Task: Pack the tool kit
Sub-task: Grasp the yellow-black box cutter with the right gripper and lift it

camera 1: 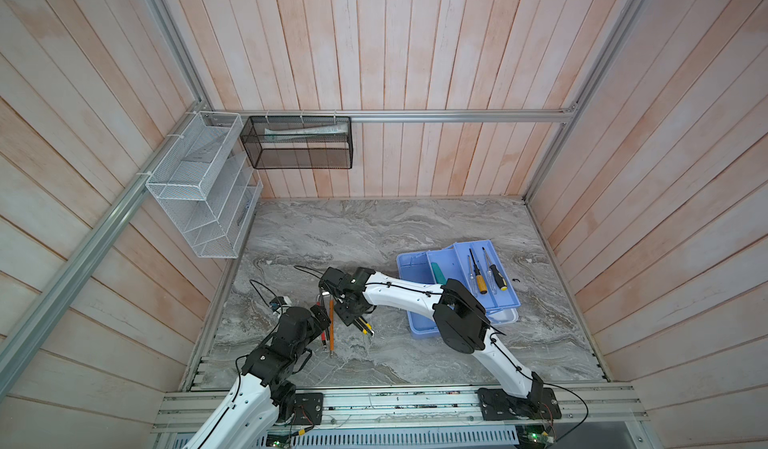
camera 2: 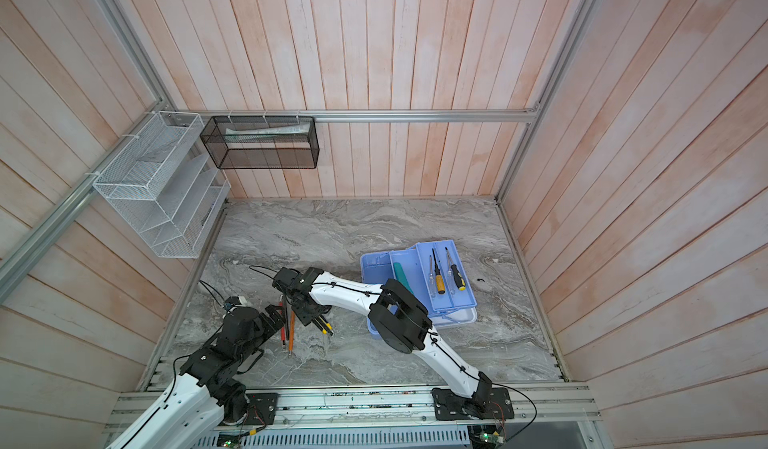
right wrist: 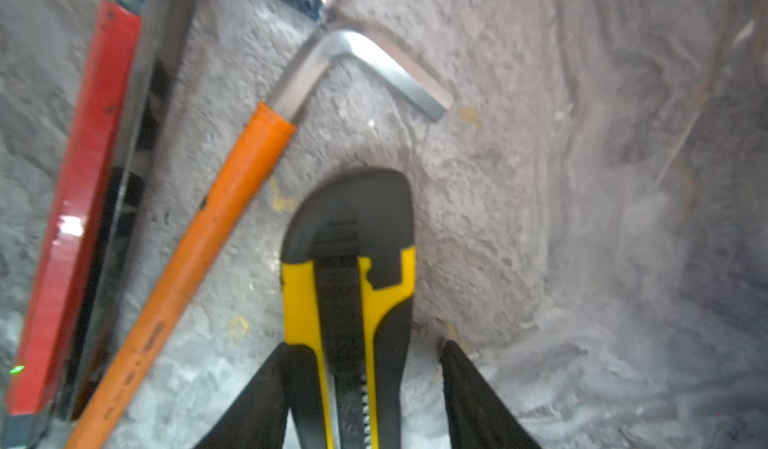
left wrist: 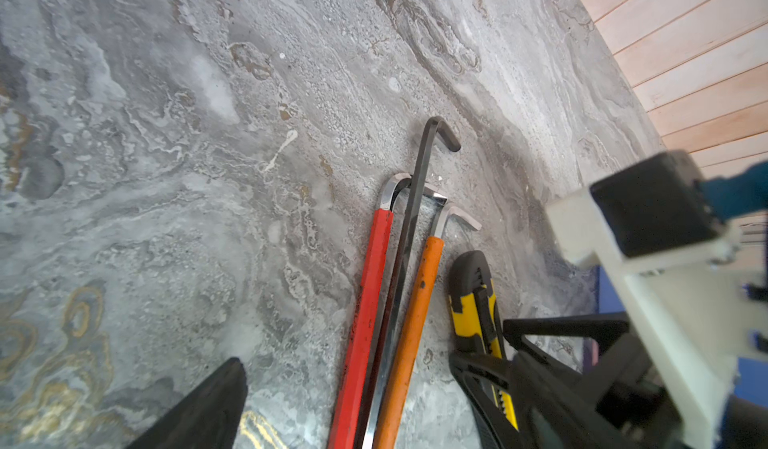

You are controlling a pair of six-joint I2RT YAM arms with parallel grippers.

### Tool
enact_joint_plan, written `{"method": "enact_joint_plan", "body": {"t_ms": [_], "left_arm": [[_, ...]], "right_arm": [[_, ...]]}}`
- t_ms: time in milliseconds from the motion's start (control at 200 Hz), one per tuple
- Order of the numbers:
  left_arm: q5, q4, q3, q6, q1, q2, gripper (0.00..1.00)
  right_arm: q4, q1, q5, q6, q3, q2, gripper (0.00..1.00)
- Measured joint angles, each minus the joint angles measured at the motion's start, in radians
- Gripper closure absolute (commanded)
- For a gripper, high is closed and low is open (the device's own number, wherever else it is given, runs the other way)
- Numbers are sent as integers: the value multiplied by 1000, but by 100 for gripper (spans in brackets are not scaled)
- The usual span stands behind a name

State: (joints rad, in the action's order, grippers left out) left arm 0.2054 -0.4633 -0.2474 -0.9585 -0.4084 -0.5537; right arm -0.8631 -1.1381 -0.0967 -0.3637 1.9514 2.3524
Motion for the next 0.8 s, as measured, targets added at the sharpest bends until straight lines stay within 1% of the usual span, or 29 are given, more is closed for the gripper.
{"method": "enact_joint_plan", "body": {"t_ms": [165, 300, 355, 435, 580, 605, 615, 670, 795], "left_arm": [[0, -1, 0, 20, 0, 0, 0], [3, -2, -1, 39, 0, 0, 0], [6, -1, -1, 47, 0, 2, 0], [11, 0, -2, 56, 0, 7, 0], [20, 0, -5, 69, 0, 7, 0], [23, -1, -5, 72, 0, 7, 0], [25, -1, -5, 72, 0, 7, 0], [31, -1, -5, 77, 0, 7, 0], [40, -1, -5, 87, 0, 7, 0]], "right_arm": [[61, 0, 14, -3, -79, -40, 42], [116, 0, 20, 10, -132, -68, 45], [130, 0, 22, 24, -142, -71, 48], [148, 0, 28, 50, -142, -71, 56], [151, 1, 36, 66, -141, -71, 58], [152, 2, 35, 69, -141, -71, 60], [152, 2, 36, 69, -141, -71, 62], [158, 3, 35, 76, -142, -72, 68], [172, 10, 40, 70, -170, -91, 76]]}}
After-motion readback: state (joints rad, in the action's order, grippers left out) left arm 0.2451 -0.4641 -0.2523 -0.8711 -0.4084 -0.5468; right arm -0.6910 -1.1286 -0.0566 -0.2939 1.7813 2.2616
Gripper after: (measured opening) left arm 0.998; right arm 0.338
